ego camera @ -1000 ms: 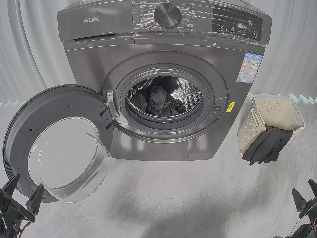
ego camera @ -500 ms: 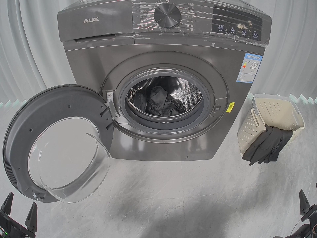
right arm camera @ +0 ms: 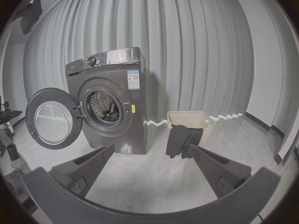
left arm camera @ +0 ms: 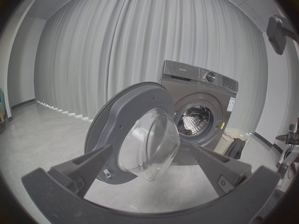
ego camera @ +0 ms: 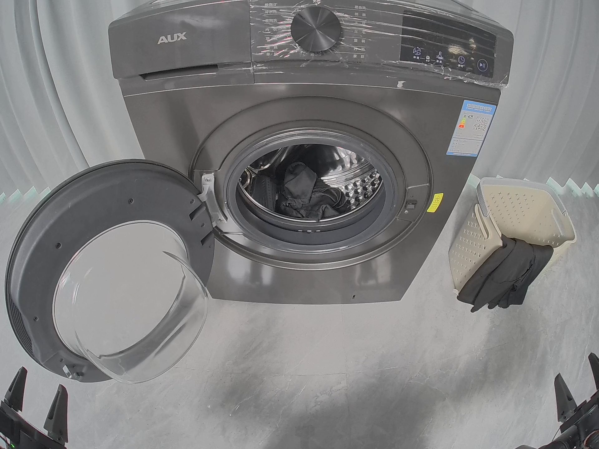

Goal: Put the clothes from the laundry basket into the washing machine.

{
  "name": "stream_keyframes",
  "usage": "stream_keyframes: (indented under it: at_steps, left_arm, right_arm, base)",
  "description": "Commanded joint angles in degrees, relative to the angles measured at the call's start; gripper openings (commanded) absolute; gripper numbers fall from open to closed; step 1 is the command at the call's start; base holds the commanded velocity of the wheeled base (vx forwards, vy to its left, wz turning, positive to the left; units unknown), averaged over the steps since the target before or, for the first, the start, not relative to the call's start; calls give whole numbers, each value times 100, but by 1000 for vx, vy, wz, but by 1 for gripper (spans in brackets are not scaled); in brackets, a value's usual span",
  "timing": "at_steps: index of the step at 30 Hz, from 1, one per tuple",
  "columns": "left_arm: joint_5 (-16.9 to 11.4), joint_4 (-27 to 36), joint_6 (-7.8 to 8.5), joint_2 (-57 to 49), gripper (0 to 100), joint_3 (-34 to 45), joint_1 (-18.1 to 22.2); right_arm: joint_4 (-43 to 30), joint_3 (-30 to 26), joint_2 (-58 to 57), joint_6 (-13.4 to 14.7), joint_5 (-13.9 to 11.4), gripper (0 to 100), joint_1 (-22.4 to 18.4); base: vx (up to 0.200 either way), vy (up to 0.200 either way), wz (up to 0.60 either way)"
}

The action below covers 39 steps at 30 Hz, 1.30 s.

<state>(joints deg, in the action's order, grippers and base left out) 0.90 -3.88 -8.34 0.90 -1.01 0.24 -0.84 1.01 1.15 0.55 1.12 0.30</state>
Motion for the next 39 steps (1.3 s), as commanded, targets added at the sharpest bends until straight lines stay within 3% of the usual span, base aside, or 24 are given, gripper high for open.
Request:
stream_keyframes:
  at_steps: [1, 4, 5, 6, 8, 10, 13, 14, 16, 18, 19, 20, 21, 22, 24, 27, 33, 39]
  left_arm:
    - [15, 1, 430, -90, 100, 101, 2]
    - [173, 10, 825, -90, 100, 101, 2]
    - [244, 10, 869, -90, 100, 92, -7]
    - [534, 19, 948, -90, 100, 92, -7]
    - [569, 27, 860, -90, 100, 84, -7]
    - [156, 36, 720, -90, 100, 92, -7]
    - [-864, 150, 579, -90, 100, 40, -7]
    - [-1013, 221, 544, -90, 100, 22, -7]
    - [-1013, 247, 526, -90, 100, 22, -7]
    - [-741, 256, 535, -90, 100, 5, 2]
    - [-741, 256, 535, -90, 100, 5, 2]
    - [-29, 353, 728, -90, 100, 92, -7]
    - [59, 379, 720, -55, 100, 92, 2]
    - [59, 379, 720, -55, 100, 92, 2]
    - [-196, 405, 878, -90, 100, 92, -7]
    - [-187, 396, 764, -90, 100, 84, -16]
    - [-143, 405, 816, -90, 100, 92, 2]
    - [-125, 396, 720, -90, 100, 92, -7]
  right_arm:
    - [-4, -57, -115, -55, -68, 100, -13]
    - [5, -66, -115, -37, -51, 100, -13]
    - [5, -66, -115, -28, -42, 100, -13]
    - [5, -66, -115, -37, -33, 100, -13]
    - [5, -57, -115, -72, -68, 100, -13]
    - [5, -66, -115, -64, -77, 100, -13]
    - [5, -66, -115, -72, -68, 100, -13]
    - [5, -66, -115, -72, -68, 100, -13]
    - [5, -66, -115, -72, -68, 100, -13]
    - [5, -66, -115, -72, -68, 100, -13]
    - [5, -66, -115, -72, -68, 100, -13]
    - [-4, -57, -115, -72, -68, 100, -13]
    - [-4, -57, -115, -64, -68, 100, -13]
    - [-4, -57, -115, -64, -68, 100, -13]
    - [5, -66, -115, -72, -68, 100, -13]
    - [5, -66, -115, -72, -68, 100, -13]
    - [5, -66, -115, -72, -68, 100, -13]
    - [5, -66, -115, -72, -68, 100, -13]
  base:
    - [0, -200, 0]
    - [0, -200, 0]
    - [0, -200, 0]
    - [0, -200, 0]
    - [0, -200, 0]
    - [0, -100, 0]
    - [0, 0, 0]
    - [0, 0, 0]
    - [0, 0, 0]
    - [0, 0, 0]
    - [0, 0, 0]
    - [0, 0, 0]
    - [0, 0, 0]
    - [0, 0, 0]
    - [0, 0, 0]
    - [0, 0, 0]
    - [0, -100, 0]
    - [0, -200, 0]
